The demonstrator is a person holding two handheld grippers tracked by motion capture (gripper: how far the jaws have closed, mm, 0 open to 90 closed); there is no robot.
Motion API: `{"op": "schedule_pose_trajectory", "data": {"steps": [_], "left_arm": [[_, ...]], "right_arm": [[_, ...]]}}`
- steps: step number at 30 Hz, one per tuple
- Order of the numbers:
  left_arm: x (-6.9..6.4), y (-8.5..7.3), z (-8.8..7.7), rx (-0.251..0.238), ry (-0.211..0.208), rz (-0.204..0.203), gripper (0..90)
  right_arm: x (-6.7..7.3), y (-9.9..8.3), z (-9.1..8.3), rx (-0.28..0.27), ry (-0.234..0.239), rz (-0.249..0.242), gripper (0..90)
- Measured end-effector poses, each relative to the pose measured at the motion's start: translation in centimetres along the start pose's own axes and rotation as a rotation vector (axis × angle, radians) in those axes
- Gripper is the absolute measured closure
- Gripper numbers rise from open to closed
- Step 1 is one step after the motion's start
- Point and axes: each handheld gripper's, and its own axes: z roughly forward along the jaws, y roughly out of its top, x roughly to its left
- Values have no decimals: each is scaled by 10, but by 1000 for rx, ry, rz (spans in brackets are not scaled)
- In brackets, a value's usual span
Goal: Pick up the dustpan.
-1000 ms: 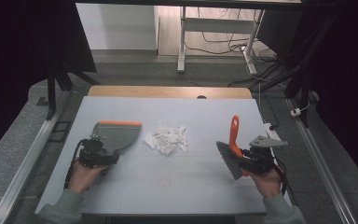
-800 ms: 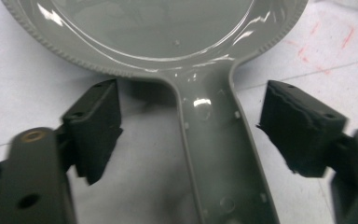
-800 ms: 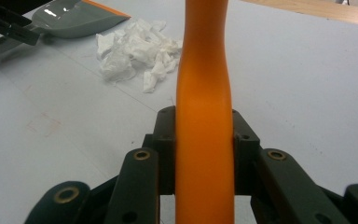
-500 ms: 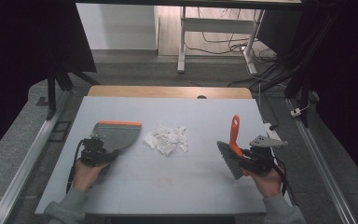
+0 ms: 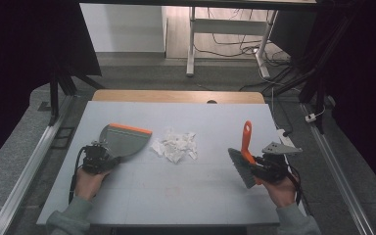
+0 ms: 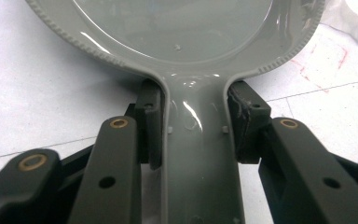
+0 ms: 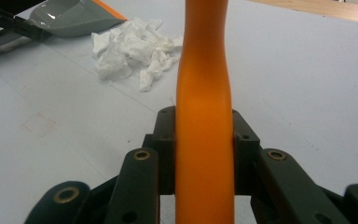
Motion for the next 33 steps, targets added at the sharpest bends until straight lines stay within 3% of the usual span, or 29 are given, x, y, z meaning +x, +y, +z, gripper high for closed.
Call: {"op": "schedule_pose_trajectory", "data": {"steps": [7,12,20,23,24,26,33], "left_arm": [[3,0,-2,-4,-8,6,617],[11,0,-6,-13,-24,-10,620],[23,-2,-23,-65,-49,1,621],[26,-3,-31,-93,-53,22,620],[29,-3,-35,-108,-103,21,620],[30,-3,-37,-112,-118,17,620],[28,-2,-43,-114,-122,64,620]], "right_arm": [[1,0,-1,-3,-2,0,702],[0,0,-2,-6,-2,1,702],[-1,2,-4,-20,1,12,702],[-1,3,-5,-27,5,16,702],[-2,3,-5,-32,6,19,702],[-2,4,-5,-35,8,21,702],[-5,5,-5,-42,17,30,702]]}}
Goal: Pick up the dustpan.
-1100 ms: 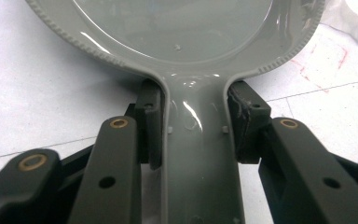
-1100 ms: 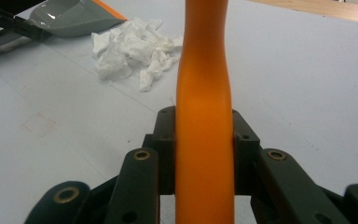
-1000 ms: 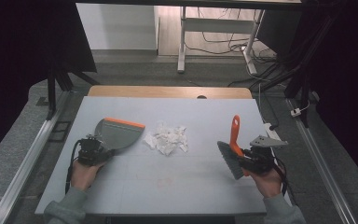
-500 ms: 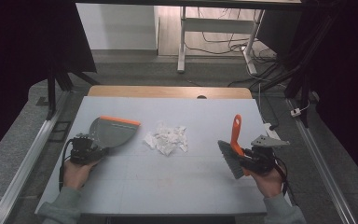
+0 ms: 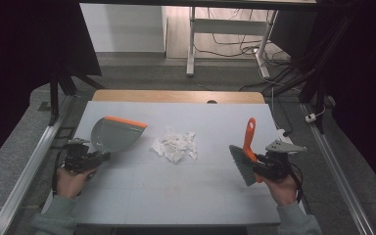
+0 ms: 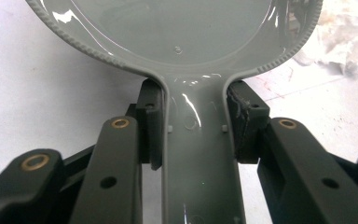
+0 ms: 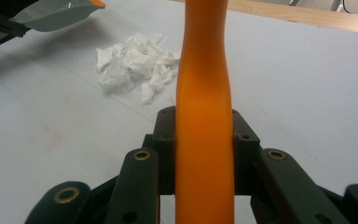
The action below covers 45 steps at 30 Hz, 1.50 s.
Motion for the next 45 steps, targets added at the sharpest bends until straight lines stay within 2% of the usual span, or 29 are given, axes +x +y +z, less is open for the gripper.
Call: {"op": "schedule_pose_trajectory", "data": {"steps": [5,8,13,17,21,30,36,40,45], "left_arm": [[0,-1,-6,-15,2,20,620],[1,-1,-11,-13,-12,42,620],[1,-3,-16,-17,-31,58,620],[-2,-3,-25,-32,-26,89,620],[-2,-5,-32,-41,-47,115,620],[-9,-9,-41,-30,-75,153,620],[-13,-10,-48,-5,-106,194,619],[-17,-11,-55,15,-118,240,620],[-18,-13,-59,30,-142,265,620]], "right_arm": [[-4,1,-1,-15,2,5,703],[-6,2,-2,-21,8,5,702],[-5,4,-2,-27,15,6,702],[-2,7,-2,-33,11,-8,702],[2,7,0,-36,12,-20,702],[6,5,1,-32,17,-25,703],[6,7,-3,-41,10,-32,702],[4,6,-2,-40,7,-30,702],[3,5,-1,-32,5,-27,702]]}}
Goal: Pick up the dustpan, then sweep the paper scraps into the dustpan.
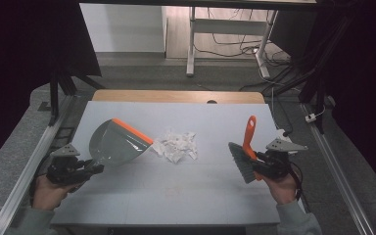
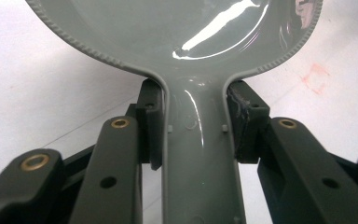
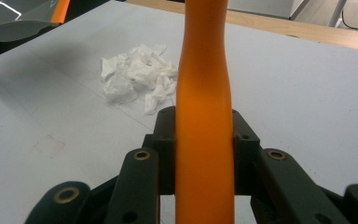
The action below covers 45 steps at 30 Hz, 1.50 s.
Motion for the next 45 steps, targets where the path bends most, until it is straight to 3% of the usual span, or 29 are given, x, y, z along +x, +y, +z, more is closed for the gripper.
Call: {"op": "schedule_pose_trajectory", "data": {"steps": [7,31,35,39,45], "left_arm": [[-5,-3,-4,34,-35,37,620],[-13,-18,-1,99,-53,71,621],[-13,-21,0,114,-51,71,621],[-8,-25,1,138,-8,57,621],[-7,-27,4,160,-8,72,620]], "right_arm": [[2,1,-2,-11,-3,-7,702],[5,4,1,-8,-1,-14,702],[8,6,3,-13,3,-20,703],[11,10,9,-1,7,-36,702],[13,15,16,5,13,-45,703]]}}
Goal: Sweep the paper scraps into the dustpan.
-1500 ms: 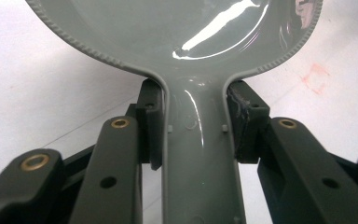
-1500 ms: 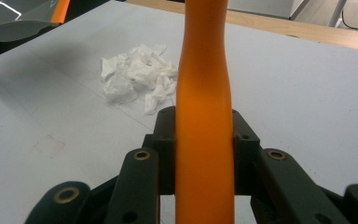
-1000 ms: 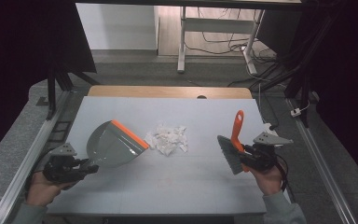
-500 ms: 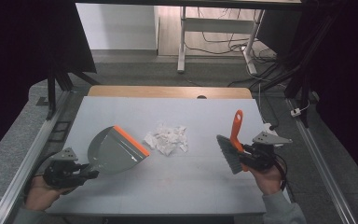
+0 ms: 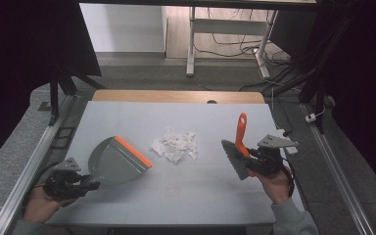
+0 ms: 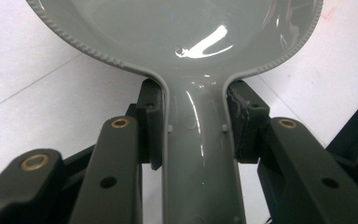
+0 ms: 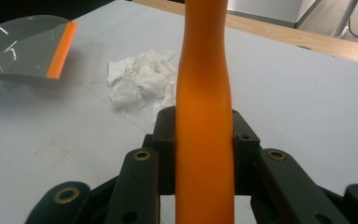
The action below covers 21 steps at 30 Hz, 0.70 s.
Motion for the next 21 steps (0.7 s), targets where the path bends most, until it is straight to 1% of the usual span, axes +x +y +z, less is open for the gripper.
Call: {"op": "schedule_pose_trajectory", "data": {"steps": [3,4,5,7,9,11,12,14,16,17,19,20,21], "left_arm": [[-2,2,4,17,-3,15,620],[-3,3,5,17,-6,17,620],[-4,4,7,20,-6,18,620],[-5,7,9,30,-11,30,620],[-6,9,13,35,-15,33,620],[-5,11,16,39,-16,35,620],[-5,12,17,46,-15,39,620],[-4,14,20,48,-13,40,620],[-3,16,21,48,-18,43,620],[-3,17,22,50,-19,45,620],[-3,18,25,51,-23,47,620],[-2,19,26,54,-23,49,620],[-2,19,27,56,-25,53,620]], "right_arm": [[0,4,4,-2,6,2,703],[-1,6,6,-4,14,4,703],[-2,10,9,-1,12,2,703],[-3,11,11,3,10,5,702],[-6,14,16,13,3,7,703],[-11,17,24,21,3,23,703],[-15,20,32,25,-1,40,703],[-17,22,35,26,-1,47,703],[-22,28,48,33,-3,72,703],[-22,28,48,33,-3,72,703],[-26,35,58,41,-15,82,703],[-26,35,58,41,-15,82,703],[-28,41,63,53,-22,90,703]]}}
